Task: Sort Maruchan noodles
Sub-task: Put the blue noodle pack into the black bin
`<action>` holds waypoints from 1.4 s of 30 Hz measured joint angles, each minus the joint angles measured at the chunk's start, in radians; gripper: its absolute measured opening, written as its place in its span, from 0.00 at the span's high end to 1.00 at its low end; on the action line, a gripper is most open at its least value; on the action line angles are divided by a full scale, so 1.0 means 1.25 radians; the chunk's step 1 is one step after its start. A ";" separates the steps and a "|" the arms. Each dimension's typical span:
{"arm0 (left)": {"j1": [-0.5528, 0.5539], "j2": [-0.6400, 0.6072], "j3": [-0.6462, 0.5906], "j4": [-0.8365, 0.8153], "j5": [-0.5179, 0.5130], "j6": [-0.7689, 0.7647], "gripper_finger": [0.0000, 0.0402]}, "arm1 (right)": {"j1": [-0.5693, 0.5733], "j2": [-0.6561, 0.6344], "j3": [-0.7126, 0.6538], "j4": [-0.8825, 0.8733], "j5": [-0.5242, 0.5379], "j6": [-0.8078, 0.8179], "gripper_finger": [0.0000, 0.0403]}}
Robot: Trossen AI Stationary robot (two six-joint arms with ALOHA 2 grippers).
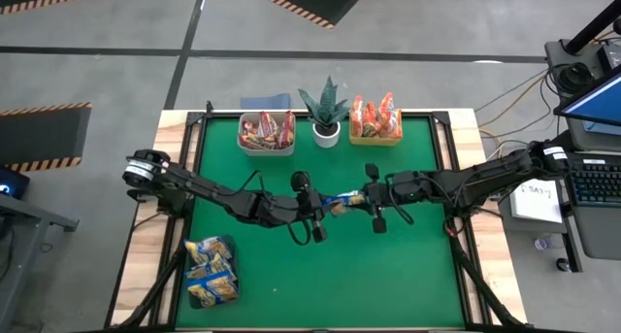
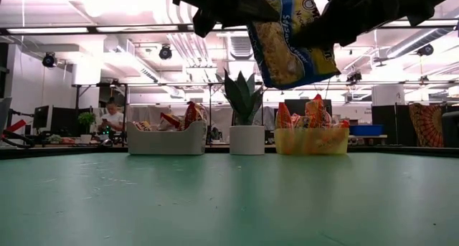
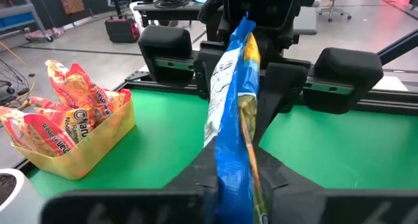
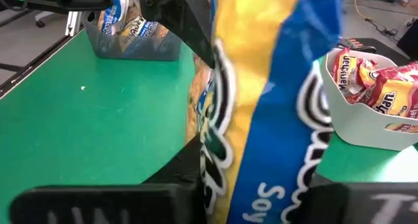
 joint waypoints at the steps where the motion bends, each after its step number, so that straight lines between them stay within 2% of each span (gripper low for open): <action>1: 0.000 0.000 0.002 0.000 0.001 0.000 0.97 | 0.000 -0.001 0.000 0.001 0.000 0.001 0.81; 7: -0.002 -0.004 0.003 0.000 0.001 -0.011 0.98 | 0.000 -0.013 0.005 0.008 0.001 0.023 0.63; 13: -0.013 -0.046 0.003 -0.046 -0.006 -0.131 0.98 | 0.000 -0.083 0.014 -0.053 0.000 0.071 0.49; 21: -0.047 -0.193 0.007 -0.320 -0.076 -0.430 0.98 | 0.000 -0.240 0.014 -0.186 0.001 0.147 0.42; 24: -0.049 -0.251 0.056 -0.504 -0.055 -0.522 0.98 | 0.000 -0.284 0.008 -0.207 0.001 0.142 0.42; 26: -0.049 -0.278 0.126 -0.676 -0.036 -0.582 0.98 | 0.000 -0.304 0.003 -0.209 0.001 0.131 0.42; 29: -0.049 -0.283 0.267 -0.978 0.023 -0.740 0.98 | 0.000 -0.323 0.002 -0.208 0.001 0.105 0.42; 33: -0.060 -0.240 0.454 -1.327 0.208 -0.982 0.98 | 0.000 -0.337 0.002 -0.207 0.045 0.068 0.42; 36: -0.088 -0.180 0.560 -1.522 0.293 -1.071 0.98 | 0.000 -0.337 0.002 -0.207 0.106 0.049 0.42; 37: -0.095 -0.158 0.587 -1.561 0.322 -1.080 0.98 | 0.000 -0.336 0.002 -0.207 0.120 0.044 0.42; 42: -0.112 -0.104 0.610 -1.535 0.432 -1.048 0.98 | 0.000 -0.332 0.001 -0.207 0.148 0.029 0.42</action>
